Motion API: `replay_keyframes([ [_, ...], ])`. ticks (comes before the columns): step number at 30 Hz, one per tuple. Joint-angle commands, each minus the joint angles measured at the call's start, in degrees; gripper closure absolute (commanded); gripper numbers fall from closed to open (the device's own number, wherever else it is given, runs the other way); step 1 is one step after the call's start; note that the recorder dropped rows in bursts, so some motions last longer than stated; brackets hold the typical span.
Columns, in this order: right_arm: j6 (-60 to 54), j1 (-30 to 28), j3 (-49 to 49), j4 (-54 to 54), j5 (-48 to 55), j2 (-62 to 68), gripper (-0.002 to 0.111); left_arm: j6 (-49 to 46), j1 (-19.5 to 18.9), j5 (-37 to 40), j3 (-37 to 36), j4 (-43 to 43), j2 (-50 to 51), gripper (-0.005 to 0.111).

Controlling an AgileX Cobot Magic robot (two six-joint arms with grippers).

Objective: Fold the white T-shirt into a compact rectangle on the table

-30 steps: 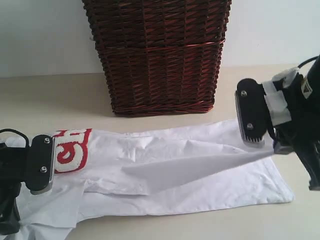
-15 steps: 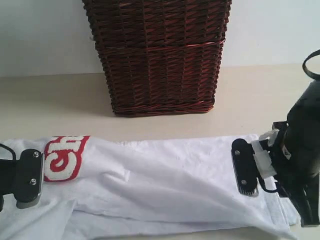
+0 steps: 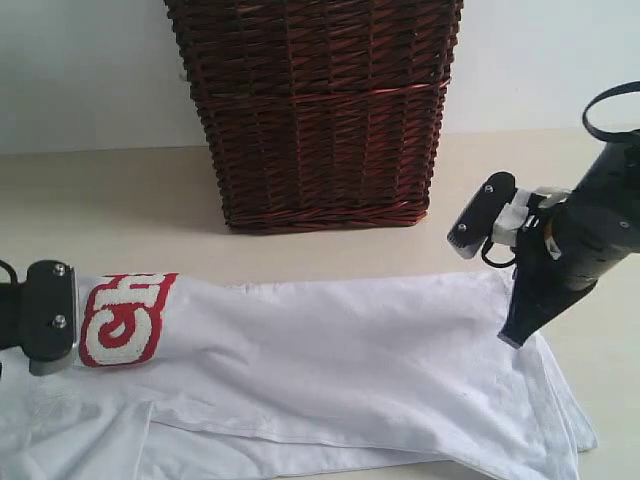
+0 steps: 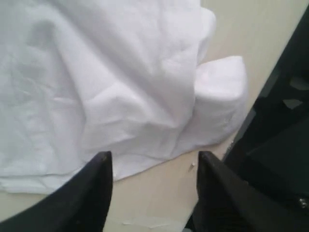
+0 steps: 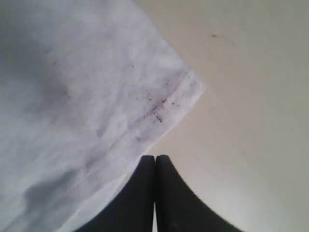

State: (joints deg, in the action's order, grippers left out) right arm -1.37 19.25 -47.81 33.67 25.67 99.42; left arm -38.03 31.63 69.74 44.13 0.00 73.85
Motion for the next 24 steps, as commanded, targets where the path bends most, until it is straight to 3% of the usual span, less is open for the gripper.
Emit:
replay_keyframes([
  [1, 0.8, -0.4, -6.5, -2.8, -1.0, 7.3, 0.108, 4.4, 0.3, 0.2, 1.8, 0.0, -1.6, 0.054],
  [12, 2.1, -3.0, -20.0, -2.1, 6.4, 21.3, 0.108, 5.3, 0.3, -0.8, -3.8, 4.7, 1.2, 0.054],
  [20, 4.4, -4.4, -23.4, -1.5, 5.9, 24.3, 0.108, 6.1, 0.3, -16.4, -9.4, 9.4, 5.9, 0.054],
  [24, 4.5, -4.4, -23.5, -1.9, 5.5, 24.3, 0.108, 15.9, 0.3, -30.8, -11.6, 13.2, 6.6, 0.065],
])
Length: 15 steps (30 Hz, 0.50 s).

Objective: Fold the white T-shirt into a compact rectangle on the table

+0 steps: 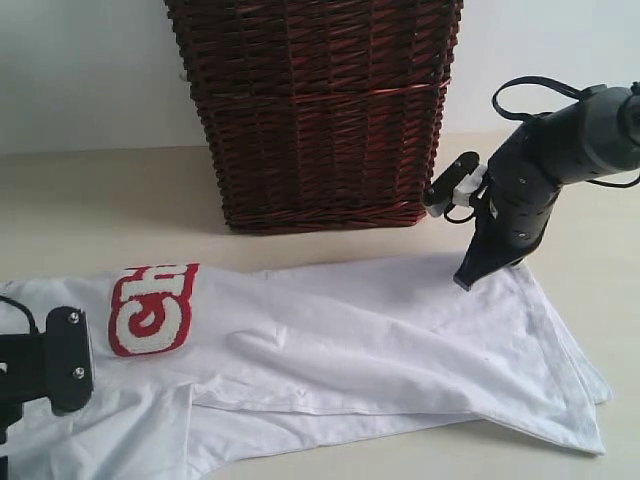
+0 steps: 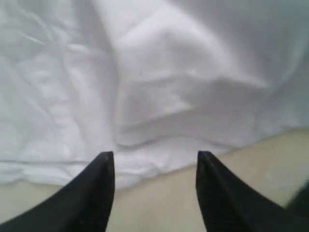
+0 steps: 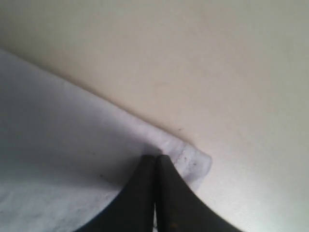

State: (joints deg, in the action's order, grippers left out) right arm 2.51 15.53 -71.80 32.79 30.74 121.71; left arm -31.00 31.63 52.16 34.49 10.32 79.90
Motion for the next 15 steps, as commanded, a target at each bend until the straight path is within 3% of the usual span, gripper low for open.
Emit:
replay_keyframes([
  [1, 0.6, -0.7, 0.5, -1.0, 0.4, 2.0, 0.108, 10.7, 0.3, -16.7, -2.5, 1.3, 0.8, 0.070],
  [3, 0.6, -0.7, 0.5, -1.0, 0.4, 2.0, 0.108, 10.4, 0.3, -18.1, -2.5, -5.3, 1.5, 0.080],
  [5, 0.6, -0.7, 0.5, -1.1, 0.4, 2.0, 0.108, 8.3, 0.3, -17.0, -2.4, -5.1, 2.3, 0.084],
  [7, 0.6, -0.7, 0.5, -2.0, 0.4, 2.0, 0.108, 14.2, -0.2, -19.0, -1.6, 2.2, 3.2, 0.085],
  [9, 0.6, -0.7, 0.5, -3.0, 0.5, 2.0, 0.108, 26.3, -2.1, -23.2, -0.2, 10.1, 3.7, 0.089],
  [13, 0.1, -0.7, 0.5, -4.8, 0.5, 2.0, 0.108, 45.9, -11.8, -30.6, 3.8, 12.9, 6.5, 0.106],
  [15, 0.1, -0.7, 0.5, -4.9, 0.5, 2.0, 0.108, 49.3, -17.7, -30.7, 5.7, 10.6, 9.9, 0.107],
])
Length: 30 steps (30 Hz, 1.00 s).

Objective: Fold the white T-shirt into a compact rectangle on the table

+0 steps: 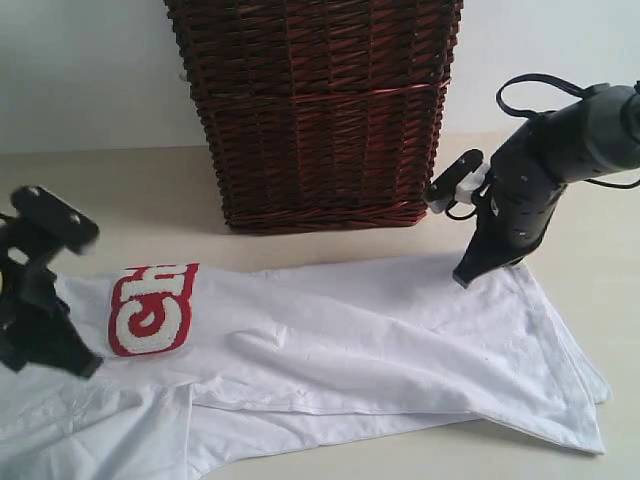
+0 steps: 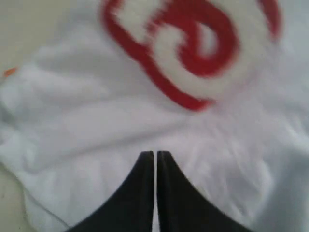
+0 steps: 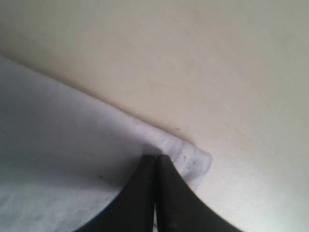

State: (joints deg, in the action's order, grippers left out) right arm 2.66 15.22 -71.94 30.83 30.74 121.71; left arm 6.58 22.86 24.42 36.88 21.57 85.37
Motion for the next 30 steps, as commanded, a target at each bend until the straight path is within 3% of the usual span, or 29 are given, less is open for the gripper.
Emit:
replay_keyframes([
  [1, -0.7, -0.3, 0.6, -3.4, 0.5, 2.0, 0.108, 11.4, -11.3, -2.9, 4.1, -2.4, 6.2, 0.107],
  [4, -5.7, -0.3, -1.1, -8.6, 0.8, 2.0, 0.108, 11.2, -15.4, -4.5, 6.0, -6.1, 10.5, 0.107],
  [6, -10.2, -0.3, -2.6, -12.9, 1.4, 2.0, 0.108, 8.3, -15.9, -4.3, 7.3, -9.7, 13.1, 0.107],
  [10, -12.3, -1.4, -4.2, -12.9, 2.0, 3.4, 0.108, -8.3, -15.9, 10.2, 11.8, -21.1, 20.3, 0.107],
  [14, -10.8, -4.4, -6.6, -12.9, 4.2, 5.7, 0.108, -11.6, -15.9, 21.5, 13.9, -18.7, 26.2, 0.107],
  [21, -7.0, -9.2, -8.4, -13.4, 5.9, 7.9, 0.108, -1.0, -16.3, 21.3, 14.6, -4.5, 27.5, 0.107],
  [25, -7.4, -9.2, -8.4, -14.1, 5.4, 8.2, 0.108, -0.4, -17.2, 22.1, 16.4, -3.8, 26.6, 0.107],
  [28, -7.4, -9.2, -8.4, -14.4, 5.2, 8.2, 0.108, -5.2, -16.8, 19.5, 18.0, -10.8, 23.8, 0.105],
  [30, -7.4, -9.2, -8.4, -14.4, 5.3, 8.2, 0.108, -13.9, -15.7, 18.3, 18.5, -21.6, 20.0, 0.096],
])
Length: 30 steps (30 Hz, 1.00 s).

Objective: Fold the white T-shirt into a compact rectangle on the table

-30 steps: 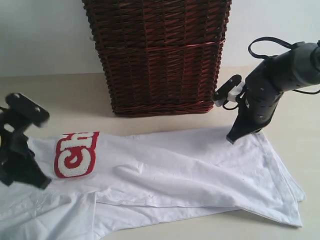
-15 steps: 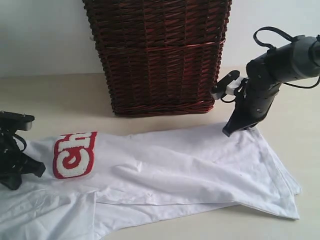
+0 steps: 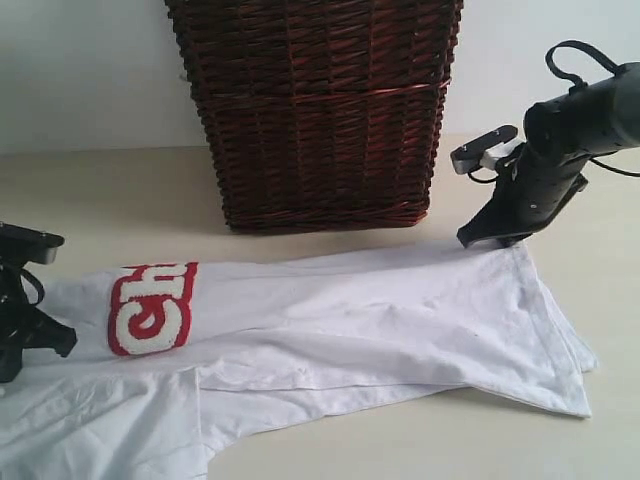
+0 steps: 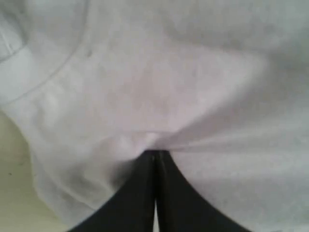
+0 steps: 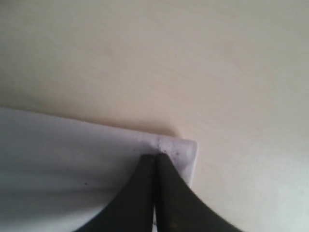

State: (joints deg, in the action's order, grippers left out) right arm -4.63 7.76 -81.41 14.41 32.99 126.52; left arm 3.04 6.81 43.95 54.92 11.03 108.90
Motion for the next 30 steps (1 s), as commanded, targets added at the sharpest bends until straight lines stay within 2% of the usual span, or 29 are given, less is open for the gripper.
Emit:
replay_keyframes([
  [1, -0.1, -1.8, 1.1, 2.0, 3.1, 3.4, 0.108, -17.2, 1.1, -0.9, 0.6, -16.1, -5.8, 0.090],
  [2, -0.1, -1.8, 1.1, 2.0, 3.1, 3.4, 0.108, -24.1, 2.1, 1.0, 0.6, -23.4, -8.0, 0.079],
  [4, -0.1, -1.8, 1.1, 1.5, 3.1, 3.4, 0.108, -33.2, 3.9, 4.9, 0.4, -32.0, -11.5, 0.065],
  [6, -0.1, -1.8, 1.1, 1.5, 3.6, 3.4, 0.108, -38.3, 7.8, 7.6, -1.4, -38.0, -14.4, 0.063],
  [10, 0.0, -1.8, 1.1, -0.2, 3.9, 3.4, 0.108, -39.6, 19.1, 2.7, -7.8, -36.7, -16.7, 0.070],
  [13, -0.2, -1.8, 1.1, -0.6, 4.3, 3.4, 0.108, -38.2, 26.2, -4.2, -10.7, -36.8, -16.1, 0.063],
  [15, -0.2, -1.8, 1.1, -0.6, 4.8, 3.4, 0.108, -31.9, 30.3, -10.9, -11.2, -32.4, -14.0, 0.056],
  [18, -0.2, -1.8, 1.1, -0.6, 4.9, 3.4, 0.108, -24.6, 30.9, -14.8, -11.2, -24.6, -10.9, 0.061],
  [20, -0.2, -1.8, 1.1, -0.6, 4.7, 3.4, 0.108, -24.2, 31.0, -13.6, -11.2, -23.7, -9.7, 0.077],
  [21, -0.2, -1.8, 1.1, -0.6, 4.6, 3.4, 0.108, -24.2, 31.0, -12.0, -10.6, -23.7, -9.8, 0.092],
  [23, -0.3, -1.8, 1.1, -0.6, 4.5, 3.4, 0.108, -24.2, 31.0, -6.6, -8.5, -24.5, -11.0, 0.106],
  [25, -0.3, -1.8, 1.1, -0.4, 4.4, 3.4, 0.108, -28.6, 31.0, 3.1, -7.3, -30.4, -12.6, 0.099],
  [27, -0.2, -1.8, 1.1, -0.4, 3.8, 3.4, 0.108, -31.8, 31.0, 12.2, -7.9, -32.2, -13.0, 0.079],
  [28, -0.2, -1.8, 1.1, -0.4, 3.7, 3.4, 0.108, -31.4, 31.0, 13.3, -9.5, -32.1, -13.0, 0.069],
  [30, -0.2, -1.8, 1.1, -0.4, 3.7, 3.4, 0.108, -31.4, 31.0, 10.9, -11.0, -31.8, -13.0, 0.063],
])
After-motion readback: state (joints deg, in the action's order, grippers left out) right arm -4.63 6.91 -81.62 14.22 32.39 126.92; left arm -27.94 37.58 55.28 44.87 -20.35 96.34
